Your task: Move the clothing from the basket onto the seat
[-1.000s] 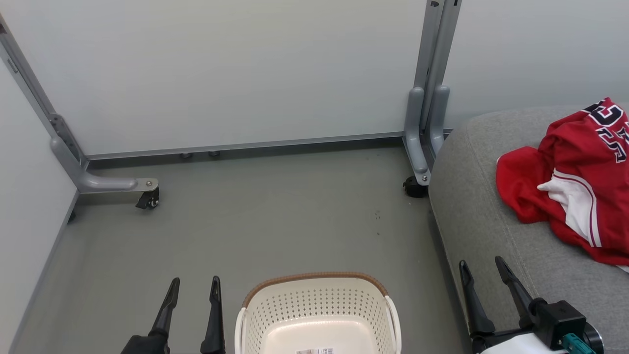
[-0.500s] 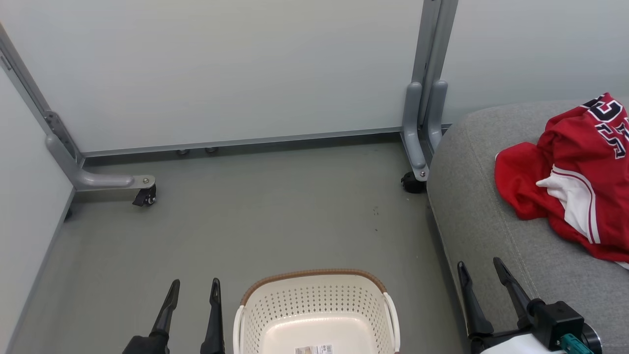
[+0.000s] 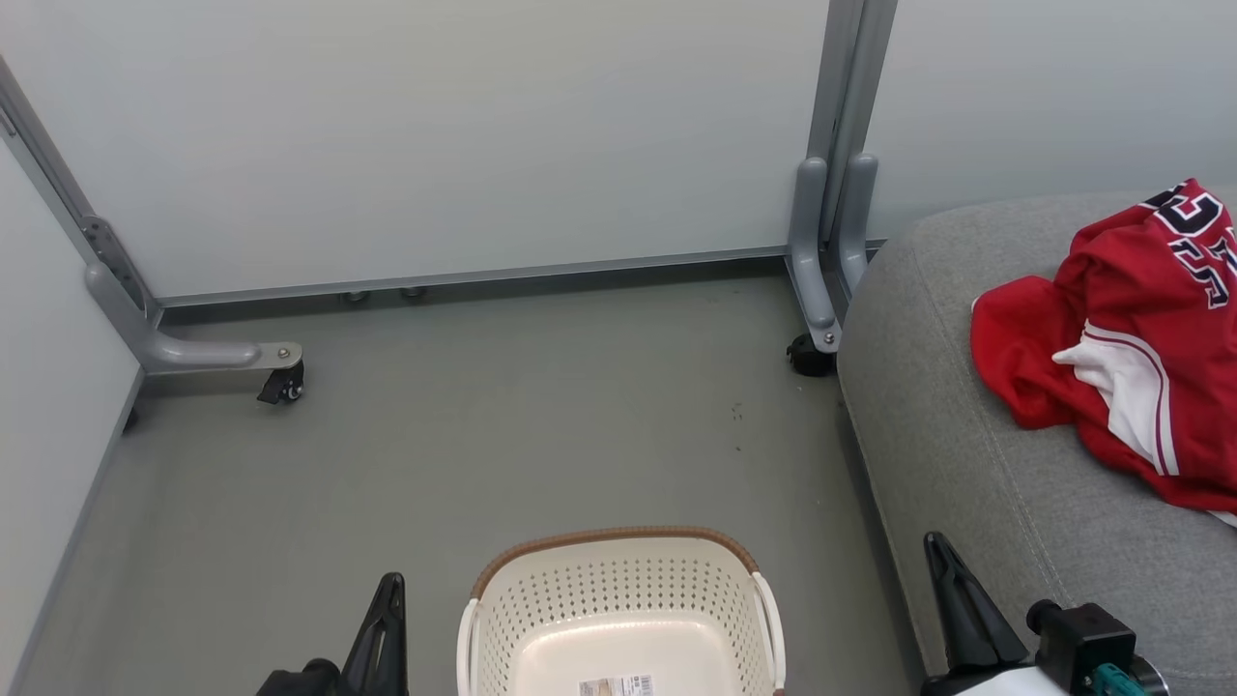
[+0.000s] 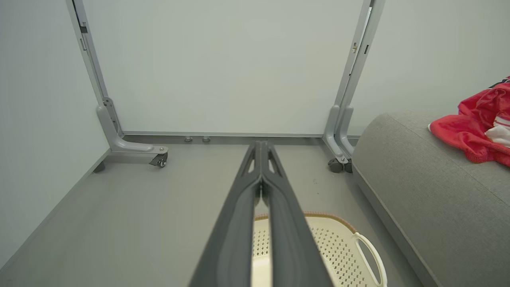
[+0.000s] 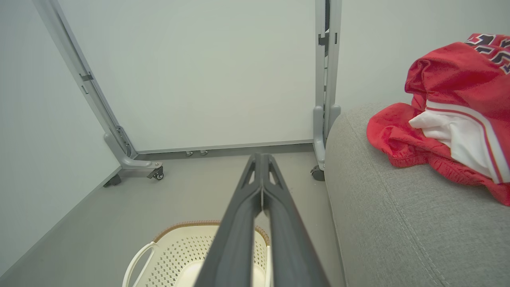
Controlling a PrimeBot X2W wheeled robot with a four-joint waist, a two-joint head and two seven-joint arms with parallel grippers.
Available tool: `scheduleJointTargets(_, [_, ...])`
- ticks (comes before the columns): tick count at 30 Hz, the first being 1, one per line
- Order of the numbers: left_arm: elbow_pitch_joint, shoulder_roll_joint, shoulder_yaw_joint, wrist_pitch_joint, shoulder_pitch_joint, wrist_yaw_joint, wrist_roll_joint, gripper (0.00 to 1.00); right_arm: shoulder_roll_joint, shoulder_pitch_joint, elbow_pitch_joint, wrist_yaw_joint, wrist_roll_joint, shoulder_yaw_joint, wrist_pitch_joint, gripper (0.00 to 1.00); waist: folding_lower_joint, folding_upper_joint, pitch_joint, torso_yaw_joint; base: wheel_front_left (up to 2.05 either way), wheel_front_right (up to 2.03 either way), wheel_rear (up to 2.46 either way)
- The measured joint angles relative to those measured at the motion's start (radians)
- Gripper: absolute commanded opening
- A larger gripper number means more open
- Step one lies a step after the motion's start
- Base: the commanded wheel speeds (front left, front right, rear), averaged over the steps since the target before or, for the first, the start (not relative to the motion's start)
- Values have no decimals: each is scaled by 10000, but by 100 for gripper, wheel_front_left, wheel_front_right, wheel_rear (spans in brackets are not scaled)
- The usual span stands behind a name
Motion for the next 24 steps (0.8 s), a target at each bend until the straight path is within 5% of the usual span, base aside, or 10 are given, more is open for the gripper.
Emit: scheduleJointTargets(24, [360,117,546,930,-600,-295,-4410,0,-232,-579,360,0,4598,-240,861,0,0,0,170,9,0,0,0])
